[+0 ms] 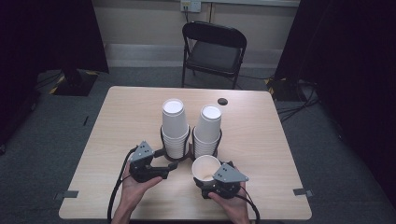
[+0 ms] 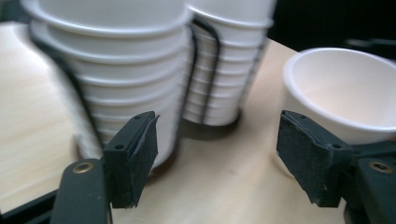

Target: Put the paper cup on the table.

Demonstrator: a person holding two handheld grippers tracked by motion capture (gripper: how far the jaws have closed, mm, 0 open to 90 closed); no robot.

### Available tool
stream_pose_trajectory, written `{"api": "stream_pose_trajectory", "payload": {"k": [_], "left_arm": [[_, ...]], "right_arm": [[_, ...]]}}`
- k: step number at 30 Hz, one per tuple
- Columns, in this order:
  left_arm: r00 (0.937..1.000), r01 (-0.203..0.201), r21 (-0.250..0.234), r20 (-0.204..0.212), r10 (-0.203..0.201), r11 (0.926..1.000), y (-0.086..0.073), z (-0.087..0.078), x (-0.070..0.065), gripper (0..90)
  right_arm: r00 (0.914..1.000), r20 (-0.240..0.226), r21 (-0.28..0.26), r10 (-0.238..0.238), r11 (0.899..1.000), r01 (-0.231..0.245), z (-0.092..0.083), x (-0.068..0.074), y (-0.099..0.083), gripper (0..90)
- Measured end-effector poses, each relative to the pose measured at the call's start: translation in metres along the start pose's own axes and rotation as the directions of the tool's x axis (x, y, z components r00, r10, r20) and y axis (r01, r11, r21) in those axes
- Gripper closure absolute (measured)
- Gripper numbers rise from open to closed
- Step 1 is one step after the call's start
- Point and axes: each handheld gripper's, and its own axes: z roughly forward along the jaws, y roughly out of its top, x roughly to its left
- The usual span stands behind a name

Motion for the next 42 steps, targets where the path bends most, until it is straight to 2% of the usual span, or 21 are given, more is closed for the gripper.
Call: {"api": "stream_pose_trajectory", "payload": {"k": [5, 6, 8, 11, 13, 14, 15, 17, 19, 23, 29, 31, 34, 37, 38, 41, 42], "left_arm": [[0.9992, 0.023, -0.042, -0.031, -0.025, 0.9988, -0.013, -0.004, 0.003, 26.7], [0.9989, 0.026, -0.045, -0.039, -0.028, 0.9986, -0.015, -0.004, 0.005, 26.7], [0.9975, 0.036, -0.042, -0.059, -0.039, 0.9985, -0.022, -0.002, 0.005, 19.1], [0.9957, 0.025, -0.039, -0.088, -0.029, 0.9989, -0.032, 0.000, 0.005, 18.7], [0.9946, 0.035, -0.043, -0.096, -0.039, 0.9985, -0.038, 0.001, 0.005, 18.6], [0.9939, 0.032, -0.047, -0.104, -0.037, 0.9984, -0.044, 0.001, 0.004, 20.7], [0.9939, 0.032, -0.047, -0.104, -0.037, 0.9984, -0.044, 0.001, 0.004, 29.0], [0.9909, 0.025, -0.055, -0.131, -0.032, 0.9982, -0.049, 0.000, 0.003, 30.5], [0.9895, 0.011, -0.063, -0.143, -0.020, 0.9979, -0.054, -0.001, 0.002, 17.8], [0.9704, -0.014, -0.127, -0.241, -0.017, 0.9918, -0.064, -0.005, -0.002, 15.4], [0.9569, -0.025, -0.178, -0.289, -0.028, 0.9836, -0.071, -0.007, -0.004, 15.3], [0.9533, -0.025, -0.176, -0.301, -0.029, 0.9840, -0.070, -0.006, -0.005, 15.4], [0.9461, -0.027, -0.190, -0.322, -0.037, 0.9814, -0.071, -0.006, -0.007, 15.4], [0.9340, -0.048, -0.199, -0.356, -0.027, 0.9788, -0.072, -0.007, -0.009, 15.5], [0.9370, -0.077, -0.199, -0.349, 0.003, 0.9769, -0.073, -0.007, -0.012, 15.8], [0.9400, -0.077, -0.216, -0.341, -0.001, 0.9734, -0.074, -0.009, -0.011, 15.8], [0.9440, -0.057, -0.226, -0.329, -0.022, 0.9724, -0.074, -0.010, -0.009, 15.8]], "right_arm": [[0.9989, 0.015, -0.023, 0.045, 0.999, -0.045, -0.006, -0.010, -0.004, 12.4], [0.9989, 0.015, -0.023, 0.045, 0.999, -0.045, -0.006, -0.010, -0.004, 12.4], [0.9976, 0.031, -0.028, 0.061, 0.998, -0.060, -0.010, -0.016, -0.005, 12.4], [0.9967, 0.040, -0.032, 0.070, 0.997, -0.069, -0.012, -0.020, -0.007, 12.4], [0.9956, 0.048, -0.032, 0.080, 0.996, -0.079, -0.014, -0.024, -0.008, 12.4], [0.9946, 0.056, -0.035, 0.088, 0.996, -0.086, -0.015, -0.028, -0.009, 12.4], [0.9946, 0.056, -0.035, 0.088, 0.996, -0.086, -0.015, -0.028, -0.009, 12.4], [0.9941, 0.059, -0.037, 0.091, 0.995, -0.089, -0.016, -0.032, -0.009, 12.4], [0.9928, 0.067, -0.041, 0.099, 0.994, -0.097, -0.016, -0.037, -0.009, 12.4], [0.9897, 0.084, -0.051, 0.116, 0.992, -0.112, -0.018, -0.045, -0.007, 12.4], [0.9824, 0.116, -0.066, 0.146, 0.988, -0.139, -0.021, -0.058, -0.003, 12.4], [0.9800, 0.123, -0.072, 0.157, 0.986, -0.149, -0.021, -0.063, -0.002, 12.4], [0.9710, 0.157, -0.077, 0.181, 0.982, -0.171, -0.022, -0.074, -0.001, 12.4], [0.9660, 0.176, -0.088, 0.190, 0.980, -0.177, -0.024, -0.079, -0.001, 12.4], [0.9602, 0.188, -0.096, 0.206, 0.977, -0.191, -0.024, -0.085, -0.002, 12.3], [0.9562, 0.199, -0.102, 0.215, 0.975, -0.198, -0.022, -0.089, -0.004, 12.2], [0.9553, 0.207, -0.102, 0.211, 0.976, -0.193, -0.021, -0.091, -0.005, 12.1]]}}
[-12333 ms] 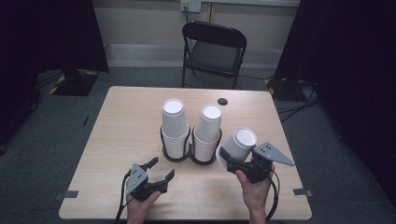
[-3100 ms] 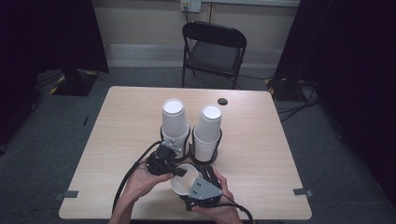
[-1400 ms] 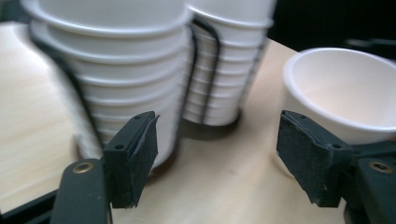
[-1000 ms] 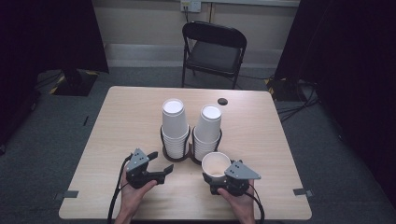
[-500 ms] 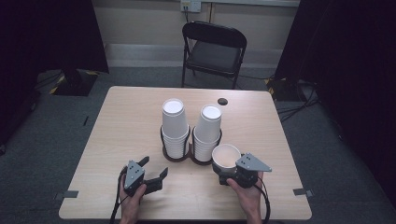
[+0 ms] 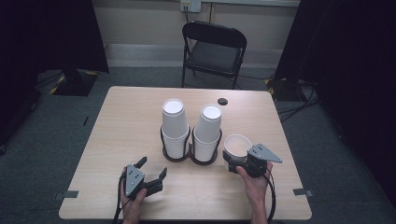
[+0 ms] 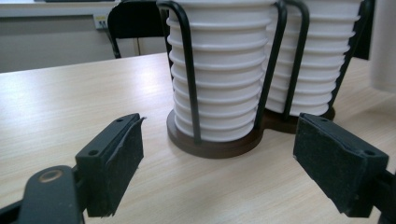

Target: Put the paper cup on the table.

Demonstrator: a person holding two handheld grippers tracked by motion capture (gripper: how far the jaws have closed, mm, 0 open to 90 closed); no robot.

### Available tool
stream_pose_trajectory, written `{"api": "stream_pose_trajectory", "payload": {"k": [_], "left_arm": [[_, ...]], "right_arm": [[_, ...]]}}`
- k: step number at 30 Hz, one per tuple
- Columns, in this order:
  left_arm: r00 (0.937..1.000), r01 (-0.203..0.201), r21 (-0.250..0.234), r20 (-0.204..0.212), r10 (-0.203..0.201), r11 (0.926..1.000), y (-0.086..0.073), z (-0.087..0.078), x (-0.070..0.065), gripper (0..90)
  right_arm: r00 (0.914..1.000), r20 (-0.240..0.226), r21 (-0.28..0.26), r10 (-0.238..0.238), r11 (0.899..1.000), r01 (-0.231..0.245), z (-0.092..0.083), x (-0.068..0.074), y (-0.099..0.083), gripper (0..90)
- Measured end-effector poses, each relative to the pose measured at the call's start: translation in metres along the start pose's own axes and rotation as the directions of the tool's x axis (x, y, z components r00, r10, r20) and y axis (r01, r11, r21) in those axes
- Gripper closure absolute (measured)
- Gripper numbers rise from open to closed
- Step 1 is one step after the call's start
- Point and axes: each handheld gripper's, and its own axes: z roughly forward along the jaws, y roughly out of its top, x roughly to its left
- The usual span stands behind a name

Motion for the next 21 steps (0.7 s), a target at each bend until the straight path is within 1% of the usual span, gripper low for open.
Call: {"api": "stream_pose_trajectory", "payload": {"k": [1, 2, 3, 4, 5, 6, 8, 9, 11, 13, 14, 15, 18, 19, 20, 21], "left_arm": [[0.9999, 0.013, -0.003, -0.003, -0.013, 0.9999, 0.000, 0.000, 0.000, 15.8], [0.9999, 0.009, -0.004, -0.005, -0.009, 0.9999, 0.000, 0.000, 0.001, 15.8], [0.9999, 0.008, -0.003, -0.010, -0.008, 1.0000, 0.000, 0.000, 0.000, 15.8], [0.9999, -0.011, 0.001, -0.011, 0.011, 0.9999, 0.000, 0.000, -0.001, 15.9], [0.9999, -0.011, 0.001, -0.011, 0.011, 0.9999, 0.000, 0.000, -0.001, 15.9], [0.9999, -0.013, 0.002, -0.008, 0.013, 0.9999, 0.000, 0.000, -0.002, 15.9], [0.9999, -0.010, -0.001, -0.007, 0.010, 1.0000, 0.000, 0.000, -0.001, 16.0], [1.0000, -0.007, -0.002, -0.005, 0.007, 1.0000, 0.000, 0.000, -0.001, 16.1], [1.0000, -0.007, -0.005, -0.006, 0.007, 1.0000, 0.000, 0.000, -0.001, 16.1], [0.9997, -0.012, -0.007, -0.019, 0.012, 0.9999, 0.000, -0.001, -0.002, 15.9], [0.9997, -0.014, -0.010, -0.019, 0.014, 0.9998, 0.000, -0.001, -0.002, 16.0], [0.9997, -0.017, -0.010, -0.018, 0.017, 0.9998, 0.000, -0.001, -0.002, 16.0], [0.9998, -0.011, -0.013, -0.014, 0.011, 0.9999, -0.001, -0.001, -0.002, 16.0], [0.9999, -0.009, -0.014, -0.014, 0.009, 0.9999, -0.001, -0.001, -0.002, 16.0], [0.9998, -0.012, -0.014, -0.013, 0.012, 0.9998, -0.001, -0.001, -0.002, 16.1], [0.9998, -0.012, -0.014, -0.013, 0.012, 0.9998, -0.001, -0.001, -0.002, 16.2]], "right_arm": [[0.9999, 0.017, 0.000, -0.002, 1.000, 0.002, 0.002, -0.001, -0.001, 12.1], [0.9994, 0.034, -0.001, 0.000, 1.000, 0.000, 0.005, -0.004, -0.001, 12.1], [0.9994, 0.034, -0.001, 0.000, 1.000, 0.000, 0.005, -0.004, -0.001, 12.1], [0.9991, 0.039, -0.007, 0.017, 1.000, -0.017, 0.010, -0.010, -0.002, 12.1], [0.9991, 0.039, -0.007, 0.017, 1.000, -0.017, 0.010, -0.010, -0.002, 12.1], [0.9985, 0.041, -0.010, 0.036, 0.999, -0.036, 0.015, -0.015, -0.003, 12.1], [0.9982, 0.046, -0.006, 0.037, 0.999, -0.037, 0.017, -0.017, -0.003, 12.1], [0.9975, 0.065, -0.006, 0.026, 1.000, -0.026, 0.021, -0.020, -0.001, 12.2], [0.9973, 0.071, -0.015, 0.021, 1.000, -0.020, 0.022, -0.021, 0.001, 12.2], [0.9962, 0.086, -0.027, 0.009, 1.000, -0.007, 0.026, -0.023, 0.004, 12.2], [0.9957, 0.091, -0.022, 0.015, 1.000, -0.013, 0.029, -0.024, 0.005, 12.2], [0.9953, 0.097, -0.014, 0.007, 1.000, -0.006, 0.032, -0.026, 0.005, 12.3], [0.9946, 0.104, -0.004, 0.006, 1.000, -0.005, 0.040, -0.030, 0.006, 12.2], [0.9943, 0.106, -0.002, 0.000, 1.000, 0.000, 0.043, -0.031, 0.006, 12.2], [0.9929, 0.119, -0.005, 0.004, 1.000, -0.003, 0.047, -0.035, 0.004, 12.2], [0.9929, 0.119, -0.005, 0.004, 1.000, -0.003, 0.047, -0.035, 0.004, 12.2]]}}
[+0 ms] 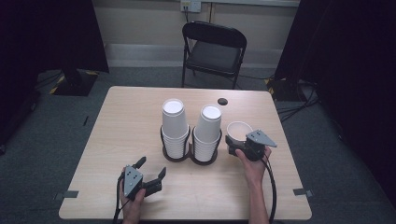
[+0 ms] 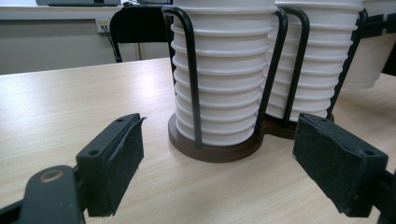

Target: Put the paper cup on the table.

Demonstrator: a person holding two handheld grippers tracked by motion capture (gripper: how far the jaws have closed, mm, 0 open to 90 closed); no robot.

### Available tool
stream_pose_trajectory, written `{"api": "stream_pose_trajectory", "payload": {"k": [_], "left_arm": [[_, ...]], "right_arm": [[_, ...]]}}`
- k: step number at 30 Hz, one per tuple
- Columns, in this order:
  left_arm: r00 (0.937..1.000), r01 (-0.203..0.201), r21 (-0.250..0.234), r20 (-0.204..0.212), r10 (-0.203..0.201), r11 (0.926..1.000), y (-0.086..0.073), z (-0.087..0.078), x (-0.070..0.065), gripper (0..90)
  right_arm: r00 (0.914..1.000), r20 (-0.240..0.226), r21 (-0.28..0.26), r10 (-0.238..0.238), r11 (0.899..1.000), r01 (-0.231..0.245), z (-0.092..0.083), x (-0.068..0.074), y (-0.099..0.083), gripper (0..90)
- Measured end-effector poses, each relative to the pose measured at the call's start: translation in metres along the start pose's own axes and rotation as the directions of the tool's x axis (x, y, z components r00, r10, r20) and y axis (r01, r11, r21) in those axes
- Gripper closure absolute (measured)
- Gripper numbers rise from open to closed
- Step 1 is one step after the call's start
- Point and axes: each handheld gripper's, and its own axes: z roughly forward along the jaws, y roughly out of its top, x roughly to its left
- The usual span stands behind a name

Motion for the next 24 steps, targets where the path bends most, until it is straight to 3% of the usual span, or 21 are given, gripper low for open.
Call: {"api": "stream_pose_trajectory", "payload": {"k": [5, 8, 19, 24], "left_arm": [[1.0000, 0.002, -0.009, 0.000, -0.002, 1.0000, 0.000, -0.001, 0.000, 16.6], [0.9999, 0.009, -0.016, -0.003, -0.009, 0.9998, -0.001, -0.001, 0.000, 16.6], [1.0000, 0.003, -0.023, 0.001, -0.003, 0.9997, -0.001, -0.002, 0.000, 16.8], [1.0000, 0.003, -0.027, -0.001, -0.003, 0.9996, -0.001, -0.002, 0.001, 16.8]], "right_arm": [[0.9992, 0.005, 0.014, 0.039, 0.999, -0.039, 0.011, -0.006, -0.007, 12.1], [0.9990, 0.029, 0.022, 0.035, 0.999, -0.035, 0.016, -0.008, -0.012, 12.1], [0.9995, 0.033, 0.052, 0.000, 0.999, -0.002, 0.019, -0.005, -0.016, 11.9], [0.9995, 0.029, 0.072, 0.010, 0.997, -0.012, 0.019, -0.005, -0.018, 12.2]]}}
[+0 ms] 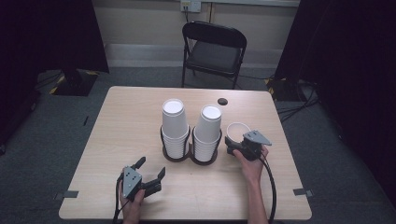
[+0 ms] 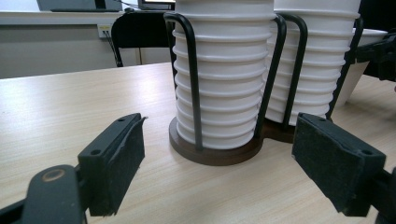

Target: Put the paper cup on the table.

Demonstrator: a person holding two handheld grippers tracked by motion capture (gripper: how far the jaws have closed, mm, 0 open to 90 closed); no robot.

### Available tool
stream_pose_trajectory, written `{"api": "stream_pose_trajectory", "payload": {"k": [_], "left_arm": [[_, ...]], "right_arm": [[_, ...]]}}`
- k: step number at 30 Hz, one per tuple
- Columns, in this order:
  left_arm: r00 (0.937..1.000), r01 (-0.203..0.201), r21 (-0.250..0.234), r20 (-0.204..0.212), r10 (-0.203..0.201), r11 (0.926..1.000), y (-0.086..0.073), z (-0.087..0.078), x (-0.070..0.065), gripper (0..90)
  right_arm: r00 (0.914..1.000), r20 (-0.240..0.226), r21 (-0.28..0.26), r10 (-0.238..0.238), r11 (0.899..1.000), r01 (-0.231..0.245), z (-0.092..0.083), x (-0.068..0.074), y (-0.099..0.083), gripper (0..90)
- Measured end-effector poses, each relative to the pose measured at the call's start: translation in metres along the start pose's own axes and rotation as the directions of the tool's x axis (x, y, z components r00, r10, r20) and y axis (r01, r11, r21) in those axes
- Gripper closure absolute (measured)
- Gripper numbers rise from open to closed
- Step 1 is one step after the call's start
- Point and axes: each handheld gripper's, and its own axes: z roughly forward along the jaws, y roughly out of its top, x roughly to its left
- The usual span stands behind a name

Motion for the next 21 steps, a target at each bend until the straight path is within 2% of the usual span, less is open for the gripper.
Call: {"api": "stream_pose_trajectory", "payload": {"k": [11, 16, 17, 19, 21], "left_arm": [[1.0000, 0.001, 0.000, 0.001, -0.001, 1.0000, -0.0001, -0.0003, 0.0004, 16.8], [1.0000, 0.000, -0.001, -0.001, 0.000, 1.0000, -0.0002, -0.0006, 0.0003, 16.8], [1.0000, 0.001, -0.001, -0.002, -0.001, 1.0000, -0.0002, -0.0007, 0.0002, 16.8], [1.0000, 0.003, -0.003, 0.000, -0.003, 1.0000, -0.0003, -0.0008, 0.0002, 16.8], [1.0000, 0.003, -0.005, 0.001, -0.003, 1.0000, -0.0003, -0.0009, 0.0005, 16.8]], "right_arm": [[1.0000, 0.004, 0.018, 0.003, 1.000, -0.003, 0.0005, -0.0018, -0.0002, 12.3], [0.9999, -0.005, 0.066, 0.016, 0.998, -0.016, 0.0028, -0.0024, -0.0031, 13.0], [0.9995, -0.012, 0.096, 0.028, 0.995, -0.027, 0.0037, -0.0035, -0.0046, 13.1], [0.9992, -0.010, 0.107, 0.039, 0.994, -0.037, 0.0037, -0.0039, -0.0054, 13.1], [0.9975, -0.030, 0.131, 0.065, 0.990, -0.060, 0.0040, -0.0054, -0.0072, 13.2]]}}
